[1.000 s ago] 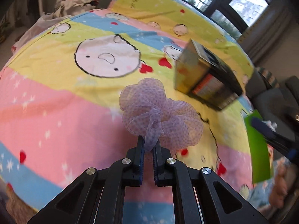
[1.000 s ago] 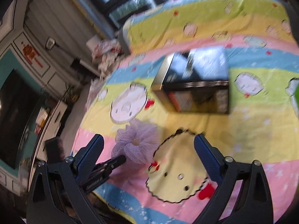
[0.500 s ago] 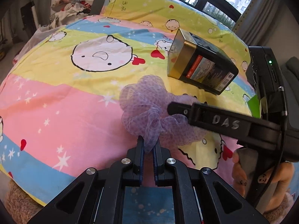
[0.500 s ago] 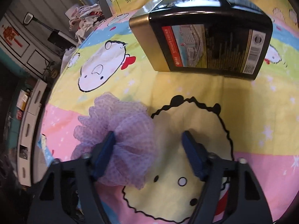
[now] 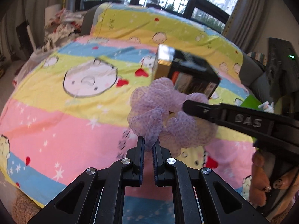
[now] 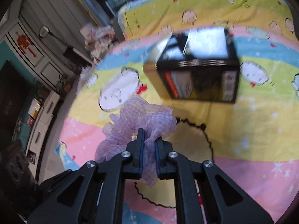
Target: Organize soft objects
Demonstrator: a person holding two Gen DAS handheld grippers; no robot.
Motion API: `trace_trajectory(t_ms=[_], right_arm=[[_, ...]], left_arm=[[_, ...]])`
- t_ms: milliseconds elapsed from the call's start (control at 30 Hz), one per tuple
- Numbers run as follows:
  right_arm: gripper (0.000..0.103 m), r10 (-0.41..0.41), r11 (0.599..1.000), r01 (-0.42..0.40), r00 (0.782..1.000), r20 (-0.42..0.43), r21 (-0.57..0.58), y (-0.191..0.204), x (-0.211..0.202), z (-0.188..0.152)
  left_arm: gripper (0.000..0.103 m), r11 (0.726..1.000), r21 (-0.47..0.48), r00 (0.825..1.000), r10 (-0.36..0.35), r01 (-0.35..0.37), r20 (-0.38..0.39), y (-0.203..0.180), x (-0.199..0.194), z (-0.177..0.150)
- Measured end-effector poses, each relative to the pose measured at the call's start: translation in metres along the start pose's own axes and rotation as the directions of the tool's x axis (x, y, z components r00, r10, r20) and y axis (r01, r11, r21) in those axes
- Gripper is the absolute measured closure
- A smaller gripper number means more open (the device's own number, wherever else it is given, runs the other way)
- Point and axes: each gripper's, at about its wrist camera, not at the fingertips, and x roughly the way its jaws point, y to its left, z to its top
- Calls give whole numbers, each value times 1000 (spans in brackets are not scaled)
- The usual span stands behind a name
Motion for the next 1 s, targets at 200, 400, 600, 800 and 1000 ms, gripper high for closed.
trace_trajectory(t_ms=[200, 400, 600, 800, 1000], right_arm=[[94, 15, 1000, -19, 986, 166, 21, -10, -62, 6], [93, 2, 999, -18, 952, 306, 50, -24, -112, 4], [93, -18, 995, -21, 915, 404, 94, -46, -149, 2], [93, -70, 985, -13, 877, 475, 169, -74, -182, -9], [93, -142, 967, 3, 836, 530, 254, -102, -210, -23]], left_arm=[[96, 997, 59, 996, -56, 51, 71, -38, -19, 18], [96, 987, 139, 984, -106, 87, 140, -83, -36, 33], [96, 973, 211, 970, -139, 96, 201, -126, -48, 41], [96, 943, 293, 957, -218, 156, 192, -174, -48, 42], [96, 907, 359, 942, -295, 222, 161, -219, -40, 43]])
